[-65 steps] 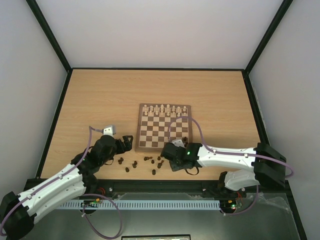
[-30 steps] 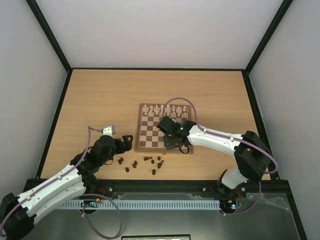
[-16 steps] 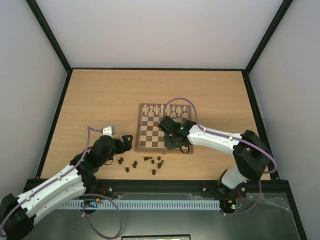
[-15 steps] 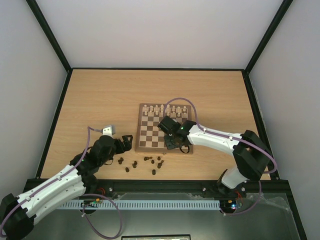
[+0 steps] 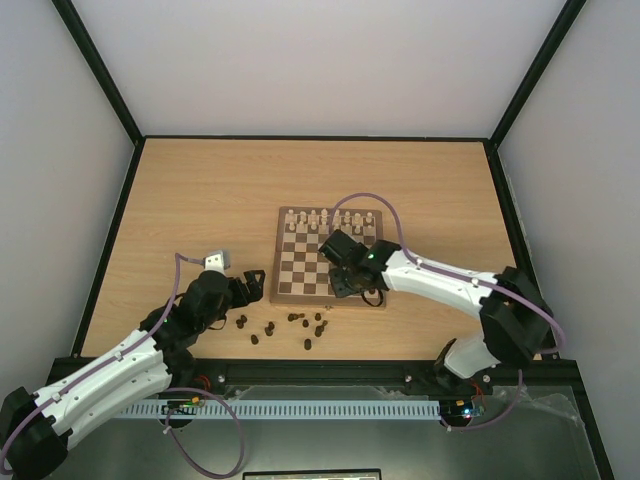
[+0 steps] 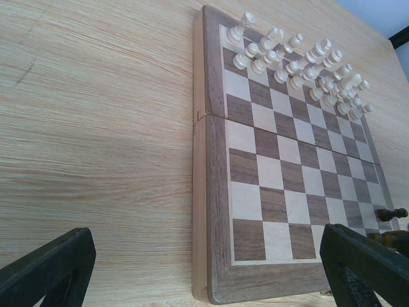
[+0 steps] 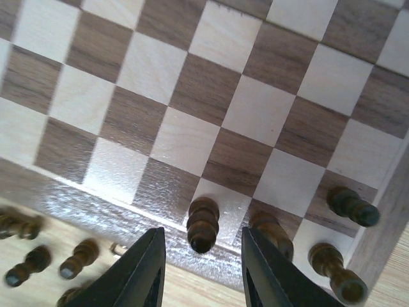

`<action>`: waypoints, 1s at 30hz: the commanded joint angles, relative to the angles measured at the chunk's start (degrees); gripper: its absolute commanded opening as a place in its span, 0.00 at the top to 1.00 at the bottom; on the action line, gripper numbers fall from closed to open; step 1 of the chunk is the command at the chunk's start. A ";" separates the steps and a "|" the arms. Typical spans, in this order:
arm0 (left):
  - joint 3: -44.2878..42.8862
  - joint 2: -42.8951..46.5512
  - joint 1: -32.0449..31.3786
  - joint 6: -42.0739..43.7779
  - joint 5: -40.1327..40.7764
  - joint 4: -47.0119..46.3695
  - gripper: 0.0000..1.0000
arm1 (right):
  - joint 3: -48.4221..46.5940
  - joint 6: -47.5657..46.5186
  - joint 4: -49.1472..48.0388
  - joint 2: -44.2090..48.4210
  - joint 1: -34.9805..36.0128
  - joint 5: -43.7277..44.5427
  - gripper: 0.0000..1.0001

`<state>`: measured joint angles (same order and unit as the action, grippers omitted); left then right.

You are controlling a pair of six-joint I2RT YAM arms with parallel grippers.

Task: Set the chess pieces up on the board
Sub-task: Place the chess piece on the chessboard, then pick up the chess piece at the center of the board.

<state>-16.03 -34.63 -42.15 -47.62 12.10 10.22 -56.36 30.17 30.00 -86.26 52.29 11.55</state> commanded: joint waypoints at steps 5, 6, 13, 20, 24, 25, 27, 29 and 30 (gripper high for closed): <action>-0.30 0.09 -0.12 -0.20 0.74 0.83 0.01 | -3.10 0.38 6.20 7.06 2.80 -0.24 0.65; -0.31 0.09 -0.12 -0.20 0.66 0.92 0.01 | -3.33 0.67 6.45 7.27 3.54 0.00 0.65; -0.92 1.22 -0.12 -0.33 1.41 2.78 0.01 | -4.72 4.34 7.59 7.45 13.66 0.51 0.64; -1.19 2.53 -0.12 -0.61 1.70 3.82 0.01 | -4.02 7.53 6.25 4.60 23.01 -0.80 0.64; -1.11 3.11 -0.12 -0.72 1.70 4.31 0.01 | -3.97 8.47 5.22 1.39 25.00 -1.41 0.64; -1.04 3.35 -0.12 -0.72 1.70 4.39 0.01 | -4.00 8.57 4.98 0.69 25.24 -1.51 0.64; -0.99 3.91 -0.12 -0.81 1.70 4.62 0.01 | -4.01 8.59 4.25 -0.55 25.52 -1.97 0.62; -0.93 4.15 -0.12 -0.81 1.70 4.92 0.01 | -3.95 8.54 3.38 -1.43 25.78 -2.48 0.60; -1.01 4.18 -0.12 -0.81 1.70 5.06 0.01 | -4.02 8.42 2.88 -1.78 25.90 -2.80 0.60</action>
<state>-16.03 -31.33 -42.15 -48.07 12.99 13.50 -59.72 37.74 33.04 -86.54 77.36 10.04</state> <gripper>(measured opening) 0.991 0.396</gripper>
